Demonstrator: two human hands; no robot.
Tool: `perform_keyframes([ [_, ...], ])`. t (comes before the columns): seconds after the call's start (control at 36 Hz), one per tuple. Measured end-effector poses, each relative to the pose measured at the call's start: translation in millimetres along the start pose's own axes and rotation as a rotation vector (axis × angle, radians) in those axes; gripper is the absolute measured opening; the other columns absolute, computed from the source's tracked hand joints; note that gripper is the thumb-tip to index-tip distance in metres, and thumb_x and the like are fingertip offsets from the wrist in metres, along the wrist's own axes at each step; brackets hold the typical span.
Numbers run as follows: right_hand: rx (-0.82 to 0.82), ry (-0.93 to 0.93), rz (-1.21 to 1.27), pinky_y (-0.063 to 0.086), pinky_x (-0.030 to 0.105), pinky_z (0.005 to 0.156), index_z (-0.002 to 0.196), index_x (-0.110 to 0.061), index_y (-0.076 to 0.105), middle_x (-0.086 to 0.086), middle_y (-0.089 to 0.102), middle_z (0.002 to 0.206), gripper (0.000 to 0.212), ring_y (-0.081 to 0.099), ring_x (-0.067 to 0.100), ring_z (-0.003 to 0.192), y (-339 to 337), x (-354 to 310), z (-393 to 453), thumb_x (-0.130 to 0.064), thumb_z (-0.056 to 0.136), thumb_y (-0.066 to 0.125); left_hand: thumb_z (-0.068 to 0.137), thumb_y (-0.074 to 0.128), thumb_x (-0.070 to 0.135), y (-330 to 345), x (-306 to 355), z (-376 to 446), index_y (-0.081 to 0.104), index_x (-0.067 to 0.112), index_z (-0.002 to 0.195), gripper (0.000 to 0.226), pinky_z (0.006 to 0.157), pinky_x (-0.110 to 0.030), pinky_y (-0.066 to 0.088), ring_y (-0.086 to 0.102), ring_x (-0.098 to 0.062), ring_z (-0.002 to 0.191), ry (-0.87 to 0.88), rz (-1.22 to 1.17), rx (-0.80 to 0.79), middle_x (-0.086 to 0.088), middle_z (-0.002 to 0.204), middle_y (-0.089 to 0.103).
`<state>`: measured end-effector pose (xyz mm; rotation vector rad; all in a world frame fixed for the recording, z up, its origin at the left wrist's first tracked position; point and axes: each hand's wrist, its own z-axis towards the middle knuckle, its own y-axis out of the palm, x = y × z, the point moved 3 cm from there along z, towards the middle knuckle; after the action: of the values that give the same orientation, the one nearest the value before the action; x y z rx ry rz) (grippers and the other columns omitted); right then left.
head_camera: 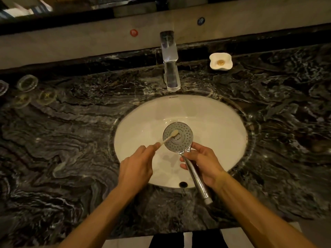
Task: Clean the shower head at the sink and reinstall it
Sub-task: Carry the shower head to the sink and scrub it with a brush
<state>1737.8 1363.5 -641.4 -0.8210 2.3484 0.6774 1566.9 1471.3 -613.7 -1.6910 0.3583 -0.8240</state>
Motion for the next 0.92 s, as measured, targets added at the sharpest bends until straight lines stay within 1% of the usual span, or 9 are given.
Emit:
perform_keyframes([
  [0.08, 0.011, 0.009, 0.035, 0.062, 0.043, 0.077, 0.117, -0.011, 0.066, 0.017, 0.075, 0.093, 0.035, 0.066, 0.03, 0.085, -1, 0, 0, 0.008, 0.088, 0.062, 0.098, 0.039, 0.032, 3, 0, -5, 0.047, 0.04, 0.13, 0.034, 0.055, -0.04, 0.054, 0.06, -0.015, 0.068, -0.028, -0.095, 0.009, 0.009, 0.088, 0.061],
  [0.19, 0.005, 0.0, 0.004, 0.062, 0.041, 0.075, 0.12, -0.012, 0.065, 0.022, 0.073, 0.106, 0.036, 0.068, 0.029, 0.085, -1, 2, -3, 0.006, 0.09, 0.062, 0.097, 0.035, 0.036, 8, 11, -18, 0.046, 0.043, 0.129, 0.035, 0.061, -0.039, 0.055, 0.059, -0.012, 0.072, 0.0, -0.184, -0.038, 0.01, 0.089, 0.061],
  [0.28, -0.004, -0.01, -0.02, 0.062, 0.042, 0.076, 0.12, -0.015, 0.065, 0.022, 0.072, 0.106, 0.036, 0.067, 0.029, 0.087, 1, 2, -5, 0.006, 0.09, 0.06, 0.098, 0.039, 0.033, 9, 11, -6, 0.046, 0.043, 0.128, 0.032, 0.06, -0.041, 0.055, 0.06, -0.014, 0.072, -0.04, -0.178, 0.01, 0.009, 0.089, 0.062],
  [0.39, 0.012, -0.004, 0.0, 0.061, 0.044, 0.079, 0.116, -0.014, 0.066, 0.019, 0.074, 0.102, 0.034, 0.066, 0.029, 0.085, -1, 0, -6, 0.007, 0.09, 0.06, 0.098, 0.042, 0.03, 7, 2, -12, 0.049, 0.041, 0.125, 0.03, 0.067, -0.04, 0.056, 0.063, -0.012, 0.08, -0.089, -0.212, 0.027, 0.008, 0.097, 0.066],
  [0.53, -0.003, -0.025, -0.052, 0.061, 0.045, 0.08, 0.113, -0.02, 0.067, 0.018, 0.075, 0.104, 0.033, 0.068, 0.029, 0.085, 4, 2, -8, 0.004, 0.09, 0.062, 0.097, 0.037, 0.036, 9, 18, -18, 0.047, 0.044, 0.128, 0.032, 0.063, -0.038, 0.054, 0.059, -0.01, 0.074, -0.018, -0.219, -0.024, 0.01, 0.091, 0.063],
  [0.58, -0.002, -0.03, -0.061, 0.061, 0.044, 0.079, 0.115, -0.019, 0.067, 0.019, 0.074, 0.103, 0.035, 0.068, 0.029, 0.085, 6, 2, -8, 0.004, 0.09, 0.062, 0.098, 0.041, 0.032, 8, 17, -8, 0.049, 0.043, 0.125, 0.031, 0.061, -0.038, 0.054, 0.06, -0.011, 0.073, -0.061, -0.22, 0.022, 0.01, 0.091, 0.064],
  [0.67, 0.012, -0.023, -0.052, 0.062, 0.044, 0.078, 0.118, -0.017, 0.065, 0.021, 0.073, 0.103, 0.037, 0.067, 0.029, 0.084, 5, 0, -8, 0.007, 0.09, 0.061, 0.098, 0.046, 0.027, 1, 7, -5, 0.053, 0.04, 0.123, 0.029, 0.066, -0.036, 0.056, 0.063, -0.01, 0.081, -0.139, -0.239, 0.093, 0.01, 0.099, 0.068],
  [0.81, 0.019, -0.026, -0.043, 0.062, 0.042, 0.075, 0.109, -0.02, 0.068, 0.021, 0.074, 0.103, 0.034, 0.067, 0.029, 0.083, 4, 0, -9, 0.007, 0.09, 0.061, 0.097, 0.04, 0.034, 3, 14, -22, 0.048, 0.044, 0.127, 0.032, 0.065, -0.038, 0.055, 0.062, -0.011, 0.077, -0.06, -0.228, -0.01, 0.01, 0.094, 0.066],
  [0.92, 0.016, -0.045, -0.058, 0.062, 0.044, 0.078, 0.109, -0.021, 0.068, 0.02, 0.074, 0.103, 0.035, 0.067, 0.028, 0.083, 7, -2, -12, 0.007, 0.09, 0.061, 0.098, 0.043, 0.032, 0, 17, -7, 0.048, 0.043, 0.125, 0.029, 0.063, -0.039, 0.055, 0.061, -0.013, 0.075, -0.116, -0.218, 0.038, 0.01, 0.092, 0.065],
])
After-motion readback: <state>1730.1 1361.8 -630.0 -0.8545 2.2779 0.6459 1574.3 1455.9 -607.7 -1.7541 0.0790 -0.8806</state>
